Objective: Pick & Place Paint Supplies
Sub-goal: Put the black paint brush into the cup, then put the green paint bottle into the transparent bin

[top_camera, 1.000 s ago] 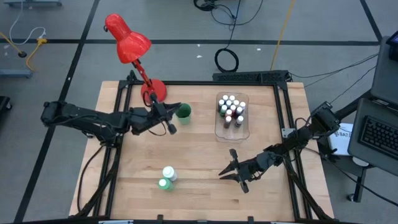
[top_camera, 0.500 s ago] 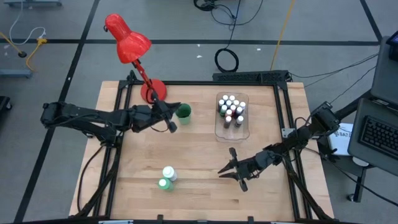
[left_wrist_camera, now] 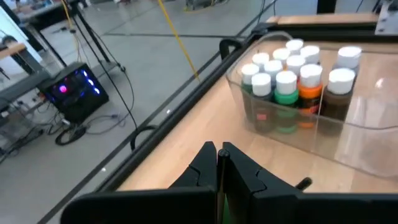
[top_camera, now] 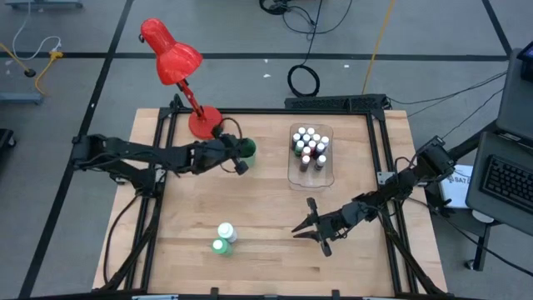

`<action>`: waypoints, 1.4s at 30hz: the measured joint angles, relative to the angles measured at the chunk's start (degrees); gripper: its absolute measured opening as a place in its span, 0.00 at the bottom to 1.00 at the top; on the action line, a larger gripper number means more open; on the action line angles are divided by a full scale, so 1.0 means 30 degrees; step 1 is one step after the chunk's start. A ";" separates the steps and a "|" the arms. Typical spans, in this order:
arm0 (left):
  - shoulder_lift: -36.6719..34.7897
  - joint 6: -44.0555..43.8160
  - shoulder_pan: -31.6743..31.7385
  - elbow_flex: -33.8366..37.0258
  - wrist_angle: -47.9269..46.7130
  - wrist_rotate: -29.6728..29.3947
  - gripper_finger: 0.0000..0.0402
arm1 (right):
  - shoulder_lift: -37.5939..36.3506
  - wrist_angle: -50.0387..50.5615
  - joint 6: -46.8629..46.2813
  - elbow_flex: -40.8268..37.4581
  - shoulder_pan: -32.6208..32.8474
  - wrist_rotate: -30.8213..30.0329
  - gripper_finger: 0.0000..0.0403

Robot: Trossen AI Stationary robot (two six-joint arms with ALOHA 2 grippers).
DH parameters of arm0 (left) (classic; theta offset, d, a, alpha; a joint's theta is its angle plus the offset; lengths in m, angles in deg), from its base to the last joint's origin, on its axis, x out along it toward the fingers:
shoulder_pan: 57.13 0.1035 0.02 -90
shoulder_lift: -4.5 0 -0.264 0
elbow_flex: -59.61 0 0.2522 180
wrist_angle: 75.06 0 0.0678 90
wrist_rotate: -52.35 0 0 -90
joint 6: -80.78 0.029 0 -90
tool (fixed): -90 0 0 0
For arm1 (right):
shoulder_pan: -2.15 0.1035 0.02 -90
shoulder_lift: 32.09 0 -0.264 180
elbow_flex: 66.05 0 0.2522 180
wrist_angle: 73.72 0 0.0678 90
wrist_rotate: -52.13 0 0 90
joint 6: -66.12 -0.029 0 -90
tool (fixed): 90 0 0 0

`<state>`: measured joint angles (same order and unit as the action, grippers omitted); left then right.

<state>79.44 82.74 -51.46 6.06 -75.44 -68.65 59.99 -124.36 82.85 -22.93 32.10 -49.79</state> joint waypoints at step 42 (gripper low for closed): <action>-0.4968 -0.2528 0.0683 -0.0015 -0.1908 0.5593 0.75 | 0.0000 0.0160 -0.0291 0.0000 -0.0007 0.0015 0.16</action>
<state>64.53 75.16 -49.41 6.01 -81.16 -51.87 59.99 -123.87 81.98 -22.93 32.08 -49.75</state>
